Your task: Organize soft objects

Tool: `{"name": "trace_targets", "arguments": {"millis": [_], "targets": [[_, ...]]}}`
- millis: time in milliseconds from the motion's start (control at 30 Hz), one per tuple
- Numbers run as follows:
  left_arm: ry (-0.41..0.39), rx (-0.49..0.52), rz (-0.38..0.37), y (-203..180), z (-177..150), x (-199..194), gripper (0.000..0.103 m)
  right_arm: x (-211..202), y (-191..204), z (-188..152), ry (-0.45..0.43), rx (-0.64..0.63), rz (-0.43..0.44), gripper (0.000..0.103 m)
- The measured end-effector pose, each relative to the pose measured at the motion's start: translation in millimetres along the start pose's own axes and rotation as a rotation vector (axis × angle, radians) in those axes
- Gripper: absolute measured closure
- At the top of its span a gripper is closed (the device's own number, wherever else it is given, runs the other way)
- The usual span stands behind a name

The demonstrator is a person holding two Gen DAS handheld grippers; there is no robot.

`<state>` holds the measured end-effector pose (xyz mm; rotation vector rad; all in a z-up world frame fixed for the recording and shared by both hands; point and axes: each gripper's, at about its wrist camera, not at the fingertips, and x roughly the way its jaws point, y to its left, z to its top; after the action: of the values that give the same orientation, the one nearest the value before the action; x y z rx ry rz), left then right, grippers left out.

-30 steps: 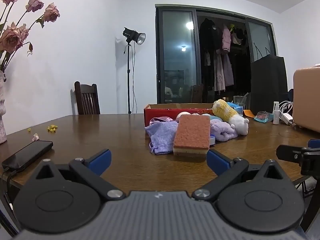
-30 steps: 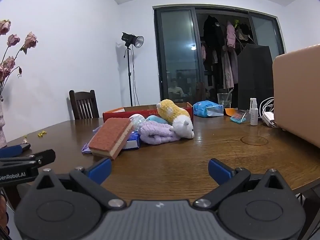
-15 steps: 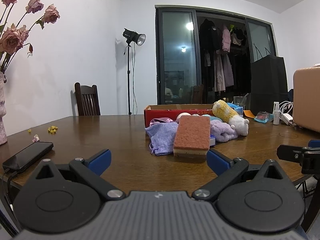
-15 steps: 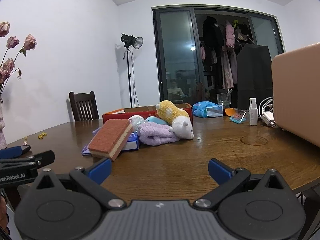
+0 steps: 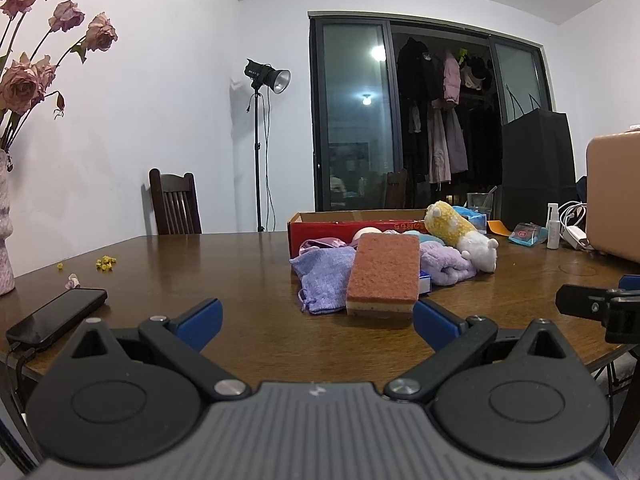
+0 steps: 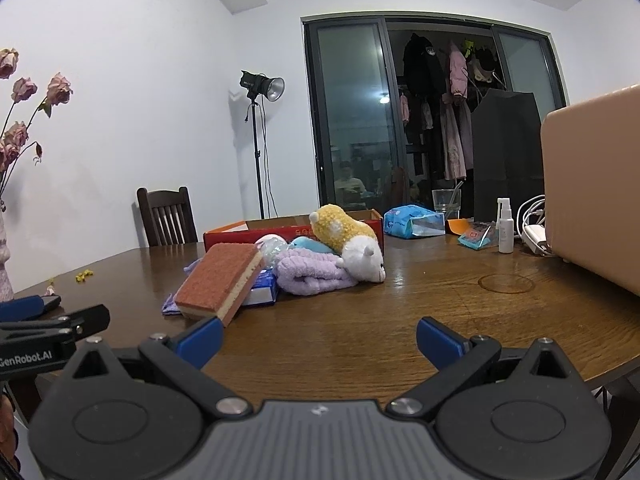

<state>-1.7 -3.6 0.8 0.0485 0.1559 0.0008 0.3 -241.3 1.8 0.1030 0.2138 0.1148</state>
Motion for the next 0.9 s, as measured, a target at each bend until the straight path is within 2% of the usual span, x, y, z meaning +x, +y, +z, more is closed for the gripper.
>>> {"name": "trace_targets", "arguments": {"millis": [900], "targets": [[0.004,-0.004,-0.001,0.6,1.0,-1.1,0.000,-0.1,2.1,-2.2,0.006,-0.004,0.012,0.000]]}}
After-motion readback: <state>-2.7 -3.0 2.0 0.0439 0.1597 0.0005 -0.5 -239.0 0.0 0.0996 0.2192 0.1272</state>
